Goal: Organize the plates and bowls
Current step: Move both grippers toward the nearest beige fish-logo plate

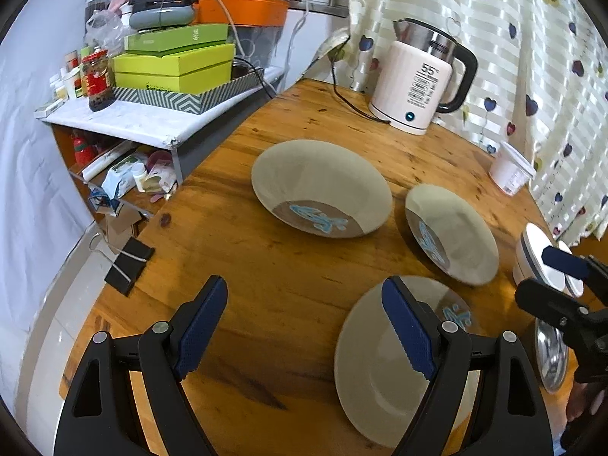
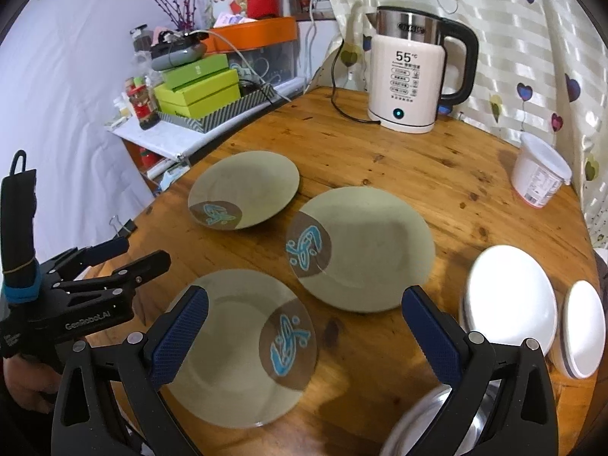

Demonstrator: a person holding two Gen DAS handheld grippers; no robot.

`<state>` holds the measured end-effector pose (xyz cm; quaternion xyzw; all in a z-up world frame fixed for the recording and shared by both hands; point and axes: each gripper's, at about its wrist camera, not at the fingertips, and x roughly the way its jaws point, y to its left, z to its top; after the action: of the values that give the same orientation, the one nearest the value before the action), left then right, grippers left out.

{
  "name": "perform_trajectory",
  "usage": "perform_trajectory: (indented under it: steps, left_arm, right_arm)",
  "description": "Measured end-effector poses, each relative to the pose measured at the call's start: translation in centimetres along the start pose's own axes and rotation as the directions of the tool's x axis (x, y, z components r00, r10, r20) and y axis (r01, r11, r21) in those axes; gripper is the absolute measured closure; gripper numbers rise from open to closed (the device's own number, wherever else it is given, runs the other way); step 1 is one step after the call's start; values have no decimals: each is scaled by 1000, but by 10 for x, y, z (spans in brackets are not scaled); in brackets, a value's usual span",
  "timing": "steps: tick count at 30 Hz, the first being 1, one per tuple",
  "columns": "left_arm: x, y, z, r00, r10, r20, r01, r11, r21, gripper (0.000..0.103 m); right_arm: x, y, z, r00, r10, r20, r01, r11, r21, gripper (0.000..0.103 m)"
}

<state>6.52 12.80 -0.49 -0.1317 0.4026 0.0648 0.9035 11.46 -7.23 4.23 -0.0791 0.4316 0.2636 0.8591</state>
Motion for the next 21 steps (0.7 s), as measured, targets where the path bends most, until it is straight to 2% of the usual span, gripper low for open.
perform_trajectory:
  steps: [9,14,21]
  left_arm:
    - [16,14,16,1000,-26,-7,26,999,-30,19]
    - [24,21,23,999,-39,-13,38,998,-46,20]
    - [39,30,36,999,-27,-23,26,998,-61,24]
  right_arm:
    - [26,7,23,998,68,-12,-68,998,-9,0]
    - [46,3,39,990,128,-60,-125,991,47,0]
    - [64,10,66,989,139,-60,-137,990,25,8]
